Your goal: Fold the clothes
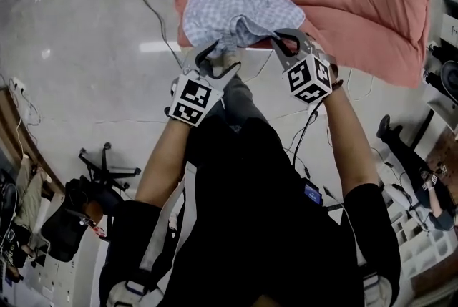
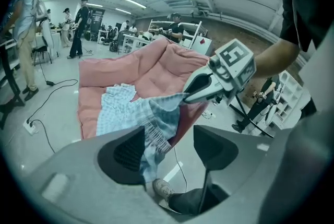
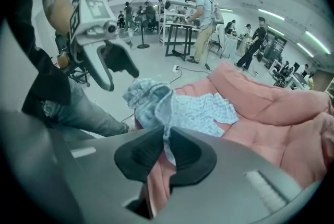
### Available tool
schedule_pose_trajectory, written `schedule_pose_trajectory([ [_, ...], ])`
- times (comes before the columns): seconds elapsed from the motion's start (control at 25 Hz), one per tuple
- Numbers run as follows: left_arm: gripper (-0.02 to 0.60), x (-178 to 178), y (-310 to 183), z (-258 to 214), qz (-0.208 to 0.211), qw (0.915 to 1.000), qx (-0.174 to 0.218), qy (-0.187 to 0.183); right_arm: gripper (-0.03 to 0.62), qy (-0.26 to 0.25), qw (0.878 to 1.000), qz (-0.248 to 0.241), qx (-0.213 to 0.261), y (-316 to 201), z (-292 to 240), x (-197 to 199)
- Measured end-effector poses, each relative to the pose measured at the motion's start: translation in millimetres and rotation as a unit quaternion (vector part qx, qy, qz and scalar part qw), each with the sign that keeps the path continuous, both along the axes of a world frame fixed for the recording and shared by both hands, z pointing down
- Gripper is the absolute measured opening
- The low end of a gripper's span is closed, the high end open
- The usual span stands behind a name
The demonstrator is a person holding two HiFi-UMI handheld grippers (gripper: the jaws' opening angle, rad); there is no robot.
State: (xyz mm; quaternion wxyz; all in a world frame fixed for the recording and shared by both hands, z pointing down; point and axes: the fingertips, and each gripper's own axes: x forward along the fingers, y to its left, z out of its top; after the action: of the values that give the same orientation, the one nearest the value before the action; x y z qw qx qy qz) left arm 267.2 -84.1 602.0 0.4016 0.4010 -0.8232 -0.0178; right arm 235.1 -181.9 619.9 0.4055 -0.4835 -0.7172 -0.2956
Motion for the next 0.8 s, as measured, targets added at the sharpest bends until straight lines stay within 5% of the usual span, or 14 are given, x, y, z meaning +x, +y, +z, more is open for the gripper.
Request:
schedule_pose_trajectory([
  [0.32, 0.255, 1.2, -18.9, 50.8, 0.033, 0.9981, -0.045, 0.028, 0.043, -0.005, 1.0, 0.014, -0.013, 0.5, -5.2, -1.9],
  [0.44, 0.213, -4.5, -18.6, 68.9, 0.037, 0.9959, -0.082, 0.017, 0.043, -0.002, 1.0, 0.022, -0.02, -1.3, -3.0, -2.9],
  [0.56, 0.215, -1.2, -22.6, 82.9, 0.084, 0.9883, -0.127, -0.002, 0.043, 0.005, 0.999, 0.033, -0.025, -4.6, 0.0, -5.0],
  [0.8, 0.232, 1.6, -26.6, 97.1, 0.111, 0.9819, -0.152, -0.022, 0.043, 0.018, 0.999, 0.038, -0.027, -8.3, 7.7, -6.2],
])
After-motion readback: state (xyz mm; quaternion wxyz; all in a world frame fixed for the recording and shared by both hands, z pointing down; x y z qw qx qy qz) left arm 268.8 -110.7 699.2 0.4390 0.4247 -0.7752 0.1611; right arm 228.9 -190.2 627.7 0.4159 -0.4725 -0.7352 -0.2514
